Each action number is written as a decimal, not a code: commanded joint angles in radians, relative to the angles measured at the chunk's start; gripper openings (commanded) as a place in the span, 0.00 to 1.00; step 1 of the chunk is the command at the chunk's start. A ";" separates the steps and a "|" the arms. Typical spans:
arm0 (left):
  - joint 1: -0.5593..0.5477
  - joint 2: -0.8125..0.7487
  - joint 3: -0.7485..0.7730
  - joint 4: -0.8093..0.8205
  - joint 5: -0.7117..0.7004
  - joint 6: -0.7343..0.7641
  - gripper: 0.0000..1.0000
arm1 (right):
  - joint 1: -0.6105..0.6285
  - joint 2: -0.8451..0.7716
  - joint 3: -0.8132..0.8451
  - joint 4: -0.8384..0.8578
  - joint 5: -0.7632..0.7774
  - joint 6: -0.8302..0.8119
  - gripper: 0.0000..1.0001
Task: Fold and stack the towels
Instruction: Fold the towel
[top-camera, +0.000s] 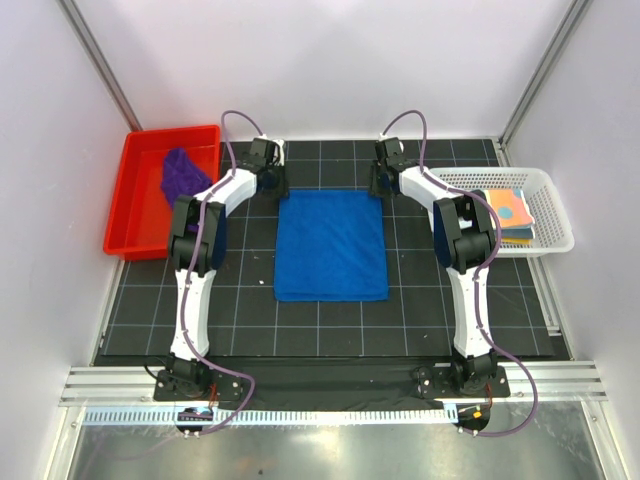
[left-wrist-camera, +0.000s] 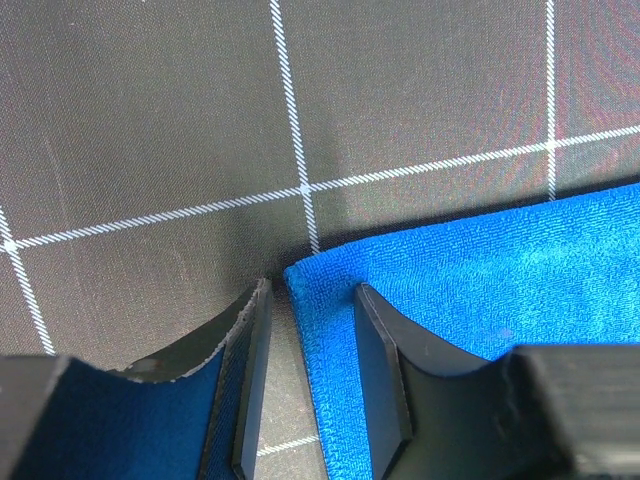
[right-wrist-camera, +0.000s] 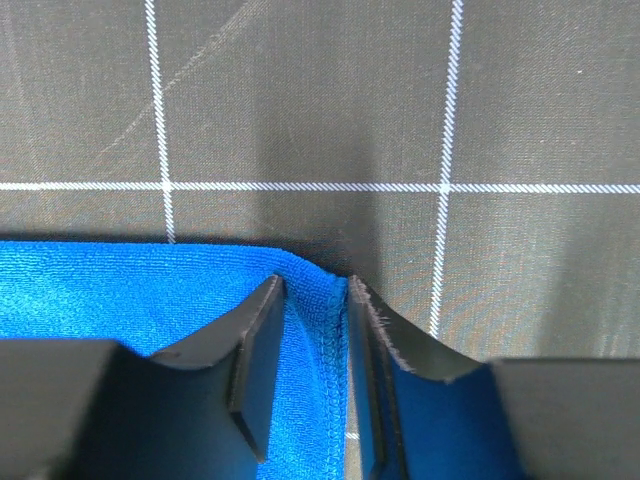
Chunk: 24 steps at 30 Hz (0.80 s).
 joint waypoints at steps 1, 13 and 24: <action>0.007 0.027 0.002 0.019 0.020 -0.011 0.41 | 0.006 0.009 0.014 0.007 -0.017 -0.004 0.37; 0.004 0.027 -0.025 0.060 0.072 -0.050 0.29 | 0.006 0.006 0.005 0.002 -0.029 -0.014 0.16; 0.004 -0.040 -0.075 0.212 -0.014 -0.096 0.00 | 0.003 -0.006 0.018 0.052 -0.009 -0.010 0.01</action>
